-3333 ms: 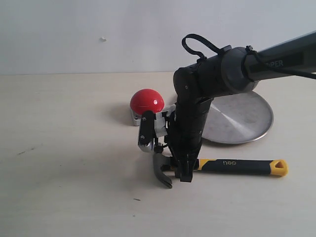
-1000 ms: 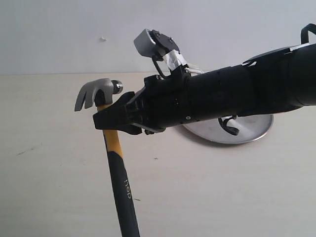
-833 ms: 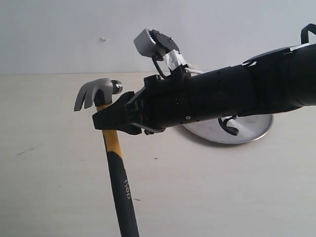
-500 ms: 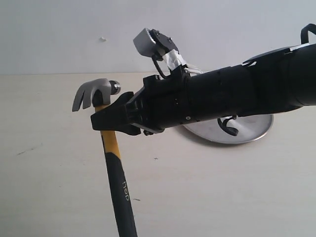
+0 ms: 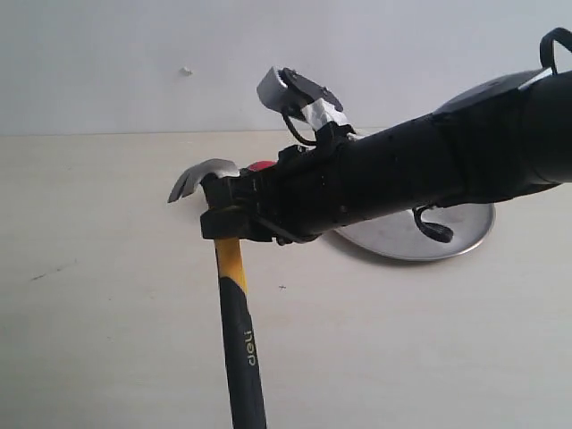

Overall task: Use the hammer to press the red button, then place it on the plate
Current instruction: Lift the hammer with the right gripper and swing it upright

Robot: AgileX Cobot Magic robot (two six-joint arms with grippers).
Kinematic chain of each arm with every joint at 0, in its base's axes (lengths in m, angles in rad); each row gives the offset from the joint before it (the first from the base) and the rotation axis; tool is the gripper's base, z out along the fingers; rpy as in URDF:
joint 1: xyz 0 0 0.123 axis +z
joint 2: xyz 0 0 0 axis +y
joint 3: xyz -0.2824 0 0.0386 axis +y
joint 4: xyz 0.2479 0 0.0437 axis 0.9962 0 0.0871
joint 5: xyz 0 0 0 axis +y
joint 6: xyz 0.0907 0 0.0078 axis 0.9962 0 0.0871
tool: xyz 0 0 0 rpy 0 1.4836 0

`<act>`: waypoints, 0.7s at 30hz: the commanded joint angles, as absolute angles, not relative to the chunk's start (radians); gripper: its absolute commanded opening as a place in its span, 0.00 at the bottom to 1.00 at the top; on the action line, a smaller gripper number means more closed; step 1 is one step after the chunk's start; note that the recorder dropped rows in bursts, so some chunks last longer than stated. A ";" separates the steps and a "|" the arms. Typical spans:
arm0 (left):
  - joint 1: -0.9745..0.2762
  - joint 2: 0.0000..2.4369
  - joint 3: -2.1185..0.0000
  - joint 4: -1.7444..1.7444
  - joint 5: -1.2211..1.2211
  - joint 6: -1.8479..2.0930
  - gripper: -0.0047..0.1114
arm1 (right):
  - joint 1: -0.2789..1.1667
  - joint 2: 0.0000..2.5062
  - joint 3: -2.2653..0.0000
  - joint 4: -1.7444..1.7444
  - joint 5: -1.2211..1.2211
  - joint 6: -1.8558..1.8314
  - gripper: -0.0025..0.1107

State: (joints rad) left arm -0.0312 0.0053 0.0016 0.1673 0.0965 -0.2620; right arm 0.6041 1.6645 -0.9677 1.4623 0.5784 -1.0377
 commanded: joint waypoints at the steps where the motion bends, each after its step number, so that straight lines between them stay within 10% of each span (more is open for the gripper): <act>1: -0.030 0.000 0.000 0.164 0.084 -0.261 0.04 | 0.626 1.640 -1.029 1.338 0.530 -0.848 0.02; 21: -0.030 0.000 0.000 0.164 0.084 -0.261 0.04 | 0.871 1.628 -0.981 0.532 -0.281 0.114 0.02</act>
State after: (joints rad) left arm -0.0312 0.0053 0.0016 0.1673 0.0965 -0.2620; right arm 0.8472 1.6453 -0.9986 0.5606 -0.1034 0.0381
